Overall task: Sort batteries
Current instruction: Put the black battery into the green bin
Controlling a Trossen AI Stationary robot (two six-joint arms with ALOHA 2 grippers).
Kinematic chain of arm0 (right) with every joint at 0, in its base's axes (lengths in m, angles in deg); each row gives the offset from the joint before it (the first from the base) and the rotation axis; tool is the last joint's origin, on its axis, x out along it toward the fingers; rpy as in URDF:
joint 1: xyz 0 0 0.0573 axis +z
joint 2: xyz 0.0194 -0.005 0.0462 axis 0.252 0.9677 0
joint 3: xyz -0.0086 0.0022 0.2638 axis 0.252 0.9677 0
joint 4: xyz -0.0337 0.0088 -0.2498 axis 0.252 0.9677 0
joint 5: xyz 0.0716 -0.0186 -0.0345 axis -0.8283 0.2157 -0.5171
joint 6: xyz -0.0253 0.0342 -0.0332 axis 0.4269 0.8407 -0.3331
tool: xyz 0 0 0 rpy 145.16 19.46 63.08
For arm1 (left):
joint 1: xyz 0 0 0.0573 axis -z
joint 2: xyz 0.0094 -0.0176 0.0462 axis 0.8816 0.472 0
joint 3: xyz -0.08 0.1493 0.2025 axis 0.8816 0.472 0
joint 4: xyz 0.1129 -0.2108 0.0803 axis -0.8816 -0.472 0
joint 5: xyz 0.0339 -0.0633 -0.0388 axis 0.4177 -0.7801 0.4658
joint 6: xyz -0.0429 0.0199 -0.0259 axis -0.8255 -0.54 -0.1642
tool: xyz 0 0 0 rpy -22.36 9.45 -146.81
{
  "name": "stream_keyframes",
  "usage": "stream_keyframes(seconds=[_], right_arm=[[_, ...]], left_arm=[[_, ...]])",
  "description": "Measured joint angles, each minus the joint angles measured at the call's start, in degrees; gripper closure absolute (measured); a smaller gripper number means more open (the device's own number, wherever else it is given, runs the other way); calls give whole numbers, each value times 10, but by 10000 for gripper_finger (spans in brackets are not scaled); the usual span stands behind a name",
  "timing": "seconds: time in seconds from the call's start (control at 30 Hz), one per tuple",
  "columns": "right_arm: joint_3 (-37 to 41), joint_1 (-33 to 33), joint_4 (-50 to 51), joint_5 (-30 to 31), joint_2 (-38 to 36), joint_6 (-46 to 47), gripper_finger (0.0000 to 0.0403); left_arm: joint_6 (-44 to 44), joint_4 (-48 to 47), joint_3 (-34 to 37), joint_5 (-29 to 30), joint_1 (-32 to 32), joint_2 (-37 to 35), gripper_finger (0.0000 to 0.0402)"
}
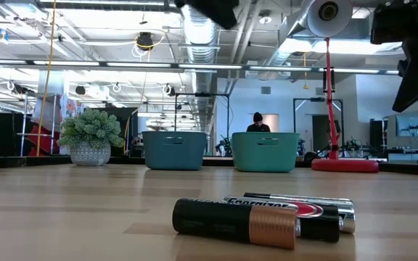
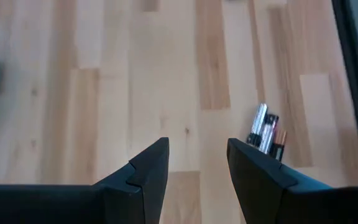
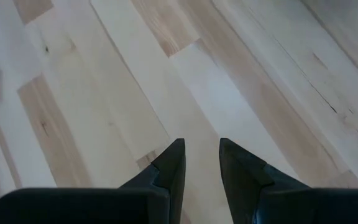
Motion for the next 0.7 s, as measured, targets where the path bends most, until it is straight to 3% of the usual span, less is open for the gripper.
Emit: stream_keyframes(seconds=[0.2, 0.47, 0.7], right_arm=[[0, 12, 0, 0, 0, 2, 287], [0, 32, 0, 0, 0, 13, 287], [0, 38, 0, 0, 0, 13, 287]], left_arm=[[-19, 31, 1, -3, 19, 76, 242], [-45, 158, 1, -43, 47, 121, 242], [-44, 132, 0, -41, 78, 121, 243]])
